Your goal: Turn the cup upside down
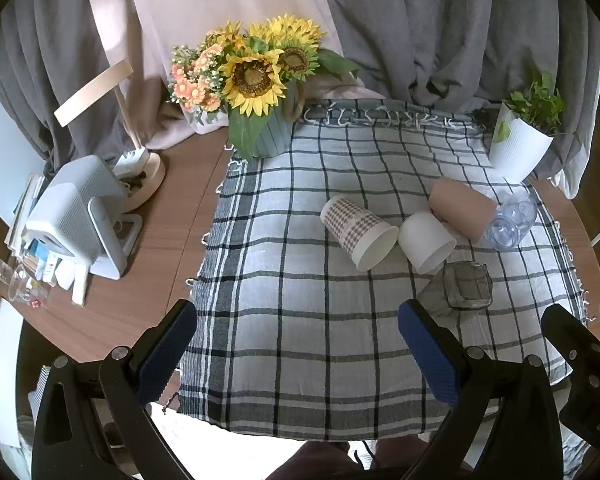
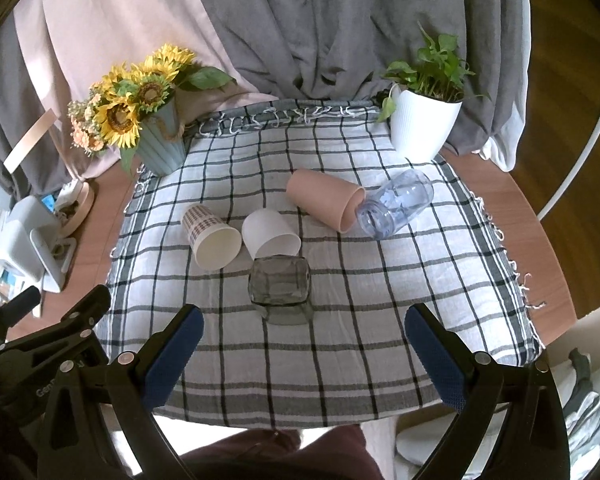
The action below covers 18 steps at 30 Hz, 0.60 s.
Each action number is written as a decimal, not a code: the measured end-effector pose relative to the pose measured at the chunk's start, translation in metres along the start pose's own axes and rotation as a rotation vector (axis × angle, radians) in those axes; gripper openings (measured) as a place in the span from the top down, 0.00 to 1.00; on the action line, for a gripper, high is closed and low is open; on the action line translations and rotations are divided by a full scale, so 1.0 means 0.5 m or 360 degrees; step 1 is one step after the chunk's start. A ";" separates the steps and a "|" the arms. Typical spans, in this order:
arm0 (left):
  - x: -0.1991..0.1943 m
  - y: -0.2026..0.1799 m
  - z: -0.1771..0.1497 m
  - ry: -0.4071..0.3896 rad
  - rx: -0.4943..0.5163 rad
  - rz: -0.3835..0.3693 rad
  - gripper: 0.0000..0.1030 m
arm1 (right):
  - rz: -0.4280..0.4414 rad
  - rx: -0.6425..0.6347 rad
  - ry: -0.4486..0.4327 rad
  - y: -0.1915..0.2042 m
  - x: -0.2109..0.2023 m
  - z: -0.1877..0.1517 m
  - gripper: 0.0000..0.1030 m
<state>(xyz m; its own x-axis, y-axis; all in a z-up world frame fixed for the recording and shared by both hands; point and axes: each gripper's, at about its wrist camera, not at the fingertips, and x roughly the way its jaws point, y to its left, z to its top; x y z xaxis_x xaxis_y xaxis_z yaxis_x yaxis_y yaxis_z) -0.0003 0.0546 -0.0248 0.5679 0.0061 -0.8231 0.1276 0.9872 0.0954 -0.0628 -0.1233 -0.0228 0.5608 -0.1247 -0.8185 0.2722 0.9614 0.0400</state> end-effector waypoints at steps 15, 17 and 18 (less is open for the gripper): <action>-0.001 0.000 0.000 0.0000 -0.0003 0.0001 0.00 | 0.0001 -0.0003 0.0000 0.001 0.000 -0.001 0.02; -0.001 0.000 -0.001 0.0000 -0.0003 0.0001 0.00 | 0.0001 -0.0005 0.0002 0.001 0.000 -0.001 0.02; -0.001 0.000 -0.001 0.0000 -0.0003 0.0001 0.00 | 0.0002 -0.0005 0.0003 0.001 0.000 -0.001 0.02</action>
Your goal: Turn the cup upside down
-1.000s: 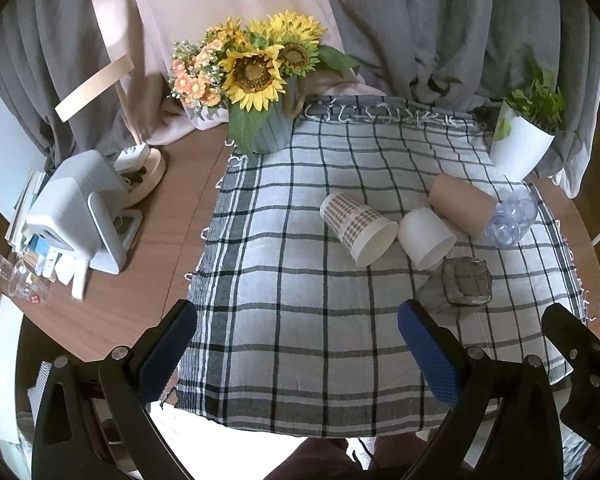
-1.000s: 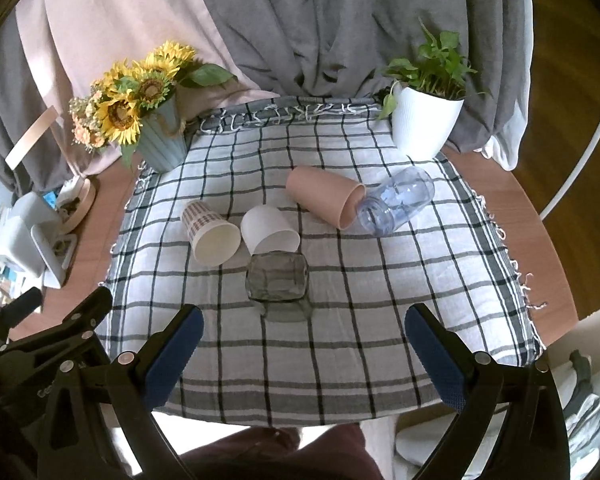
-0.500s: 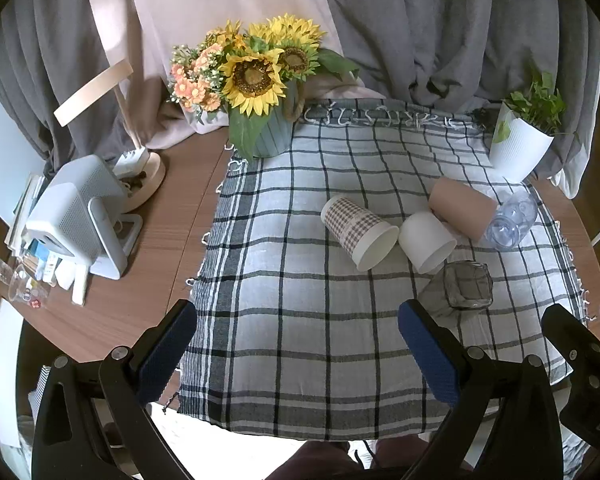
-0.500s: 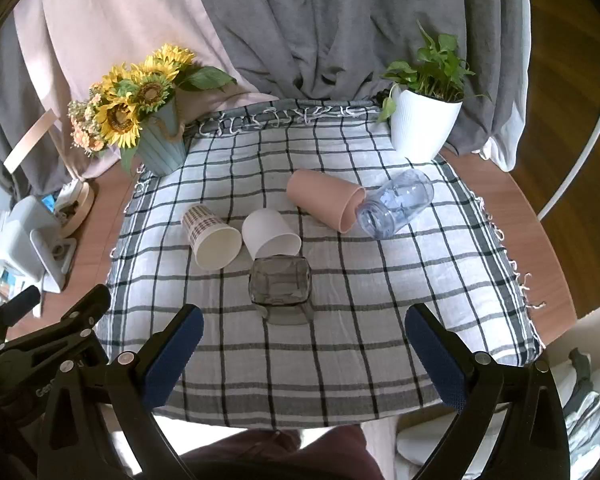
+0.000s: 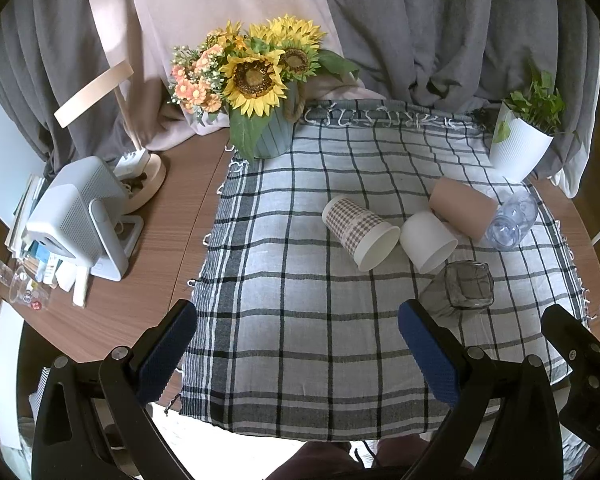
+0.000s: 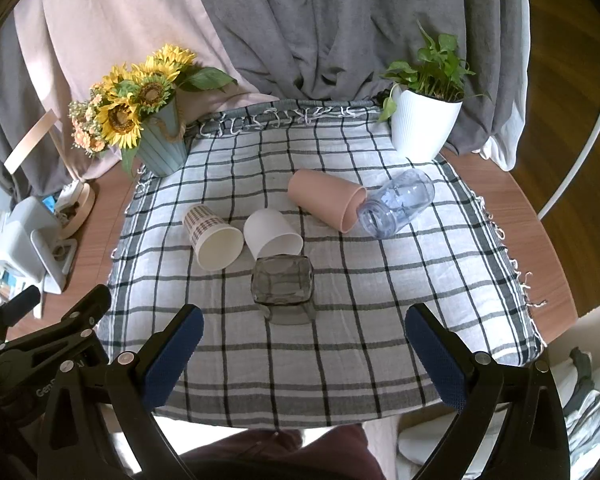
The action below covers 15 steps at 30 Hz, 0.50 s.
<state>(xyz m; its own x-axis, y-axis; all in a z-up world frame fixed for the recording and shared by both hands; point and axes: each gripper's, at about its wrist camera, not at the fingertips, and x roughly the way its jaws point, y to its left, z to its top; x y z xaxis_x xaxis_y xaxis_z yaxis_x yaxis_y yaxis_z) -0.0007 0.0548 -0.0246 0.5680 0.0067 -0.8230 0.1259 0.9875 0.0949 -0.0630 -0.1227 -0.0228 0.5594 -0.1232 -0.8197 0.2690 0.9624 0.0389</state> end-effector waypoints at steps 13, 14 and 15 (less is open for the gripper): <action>0.002 0.000 0.001 0.0001 0.0001 -0.0002 0.00 | 0.0000 0.0002 0.0000 0.001 0.001 0.000 0.02; 0.003 0.000 0.002 0.0001 0.0003 -0.0002 0.00 | -0.0001 0.0005 -0.0001 0.001 0.001 0.000 0.02; 0.004 0.000 0.003 0.0001 0.0006 -0.0004 0.00 | -0.0002 0.0004 0.0000 0.001 0.002 0.000 0.02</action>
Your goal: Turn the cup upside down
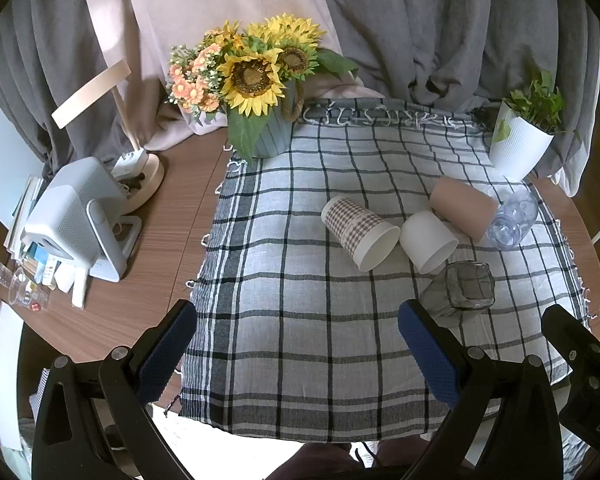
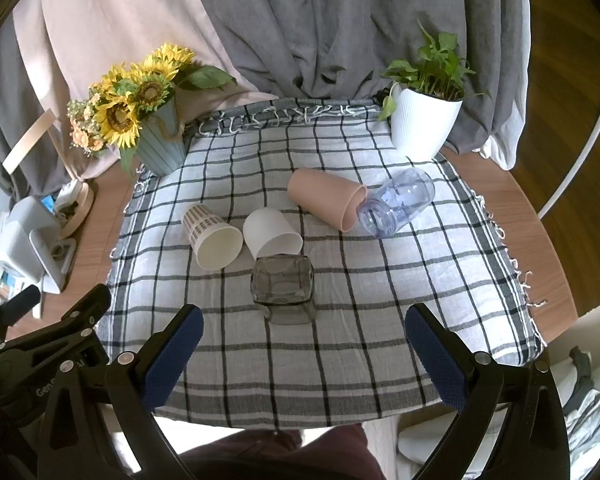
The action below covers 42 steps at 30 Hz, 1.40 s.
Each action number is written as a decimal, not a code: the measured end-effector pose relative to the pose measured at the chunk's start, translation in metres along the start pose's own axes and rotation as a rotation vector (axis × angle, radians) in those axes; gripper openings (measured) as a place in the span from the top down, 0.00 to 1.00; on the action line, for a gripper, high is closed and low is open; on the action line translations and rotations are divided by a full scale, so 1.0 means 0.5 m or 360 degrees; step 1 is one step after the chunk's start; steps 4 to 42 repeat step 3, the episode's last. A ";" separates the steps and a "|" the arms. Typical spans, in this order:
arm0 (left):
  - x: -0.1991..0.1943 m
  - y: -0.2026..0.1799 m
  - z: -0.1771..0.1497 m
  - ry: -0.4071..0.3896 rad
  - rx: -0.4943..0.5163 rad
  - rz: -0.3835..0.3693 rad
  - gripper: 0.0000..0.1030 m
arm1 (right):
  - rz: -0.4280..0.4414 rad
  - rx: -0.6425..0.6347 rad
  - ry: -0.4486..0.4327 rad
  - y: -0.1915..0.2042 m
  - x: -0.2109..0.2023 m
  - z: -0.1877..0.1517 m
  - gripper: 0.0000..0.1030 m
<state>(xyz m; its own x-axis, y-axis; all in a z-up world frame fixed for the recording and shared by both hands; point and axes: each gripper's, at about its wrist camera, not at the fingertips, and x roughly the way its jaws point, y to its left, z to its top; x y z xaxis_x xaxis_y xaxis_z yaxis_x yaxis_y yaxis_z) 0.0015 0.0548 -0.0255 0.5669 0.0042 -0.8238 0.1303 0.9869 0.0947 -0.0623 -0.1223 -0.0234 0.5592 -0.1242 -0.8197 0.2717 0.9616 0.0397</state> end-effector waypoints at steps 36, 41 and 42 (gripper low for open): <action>0.001 0.001 0.002 -0.0001 0.0002 -0.0001 0.00 | -0.0002 0.0003 0.0003 0.000 0.000 0.000 0.02; 0.001 0.001 0.002 -0.0001 0.0002 -0.0001 0.00 | -0.0002 0.0003 0.0003 0.000 0.000 0.000 0.02; 0.001 0.001 0.002 -0.0001 0.0002 -0.0001 0.00 | -0.0002 0.0003 0.0003 0.000 0.000 0.000 0.02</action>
